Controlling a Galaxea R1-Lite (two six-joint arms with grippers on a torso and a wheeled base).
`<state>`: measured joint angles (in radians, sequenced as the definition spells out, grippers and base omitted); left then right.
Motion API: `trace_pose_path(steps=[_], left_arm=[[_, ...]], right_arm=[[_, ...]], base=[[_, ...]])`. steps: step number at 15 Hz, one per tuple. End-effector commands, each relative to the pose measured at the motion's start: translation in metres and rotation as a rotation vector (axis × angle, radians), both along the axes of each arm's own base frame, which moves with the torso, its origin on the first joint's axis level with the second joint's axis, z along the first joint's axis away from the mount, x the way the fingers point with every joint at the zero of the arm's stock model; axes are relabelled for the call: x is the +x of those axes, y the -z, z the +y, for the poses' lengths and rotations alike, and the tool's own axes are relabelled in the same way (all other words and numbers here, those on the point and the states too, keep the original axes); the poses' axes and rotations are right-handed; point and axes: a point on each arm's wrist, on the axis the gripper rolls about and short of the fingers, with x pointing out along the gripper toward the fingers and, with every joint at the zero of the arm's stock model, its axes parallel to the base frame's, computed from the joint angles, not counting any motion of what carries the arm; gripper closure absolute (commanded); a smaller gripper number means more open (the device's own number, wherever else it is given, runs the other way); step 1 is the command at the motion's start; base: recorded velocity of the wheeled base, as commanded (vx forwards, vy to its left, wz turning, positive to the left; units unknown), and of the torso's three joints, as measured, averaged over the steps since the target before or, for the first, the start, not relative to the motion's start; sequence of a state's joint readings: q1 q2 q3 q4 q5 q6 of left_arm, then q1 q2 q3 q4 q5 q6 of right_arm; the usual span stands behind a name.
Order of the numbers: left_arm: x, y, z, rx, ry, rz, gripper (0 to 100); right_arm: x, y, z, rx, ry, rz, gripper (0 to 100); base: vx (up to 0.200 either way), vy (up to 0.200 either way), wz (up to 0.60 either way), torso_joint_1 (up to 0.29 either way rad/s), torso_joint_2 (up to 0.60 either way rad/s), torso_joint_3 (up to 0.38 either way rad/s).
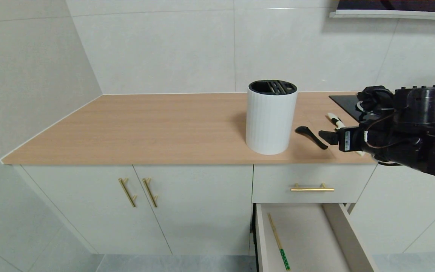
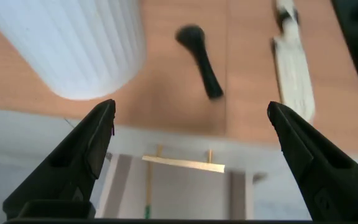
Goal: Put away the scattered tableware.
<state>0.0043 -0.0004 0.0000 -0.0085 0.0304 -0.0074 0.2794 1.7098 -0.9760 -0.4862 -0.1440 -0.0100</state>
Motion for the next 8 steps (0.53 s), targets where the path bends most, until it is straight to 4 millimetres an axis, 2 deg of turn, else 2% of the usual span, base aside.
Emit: trace_pose_path(steps=[1,3,5,8], left_arm=[[0.000,0.000,0.000,0.000,-0.001,0.001,0],[0.000,0.000,0.000,0.000,-0.001,0.000,0],[0.000,0.000,0.000,0.000,-0.001,0.000,0],[0.000,0.000,0.000,0.000,-0.001,0.001,0]], right_arm=[[0.027,0.005,-0.005,-0.010,-0.050,-0.005,0],[0.039,0.006,-0.005,0.001,-0.082,-0.009,0],[0.055,0.030,-0.010,-0.009,-0.072,0.050,0],[0.077,0.047,-0.013,-0.010,-0.058,0.010,0]], base=[[0.000,0.000,0.00,0.000,0.00,0.000],[0.000,0.000,0.00,0.000,0.00,0.000],[0.000,0.000,0.00,0.000,0.00,0.000],[0.000,0.000,0.00,0.000,0.00,0.000]])
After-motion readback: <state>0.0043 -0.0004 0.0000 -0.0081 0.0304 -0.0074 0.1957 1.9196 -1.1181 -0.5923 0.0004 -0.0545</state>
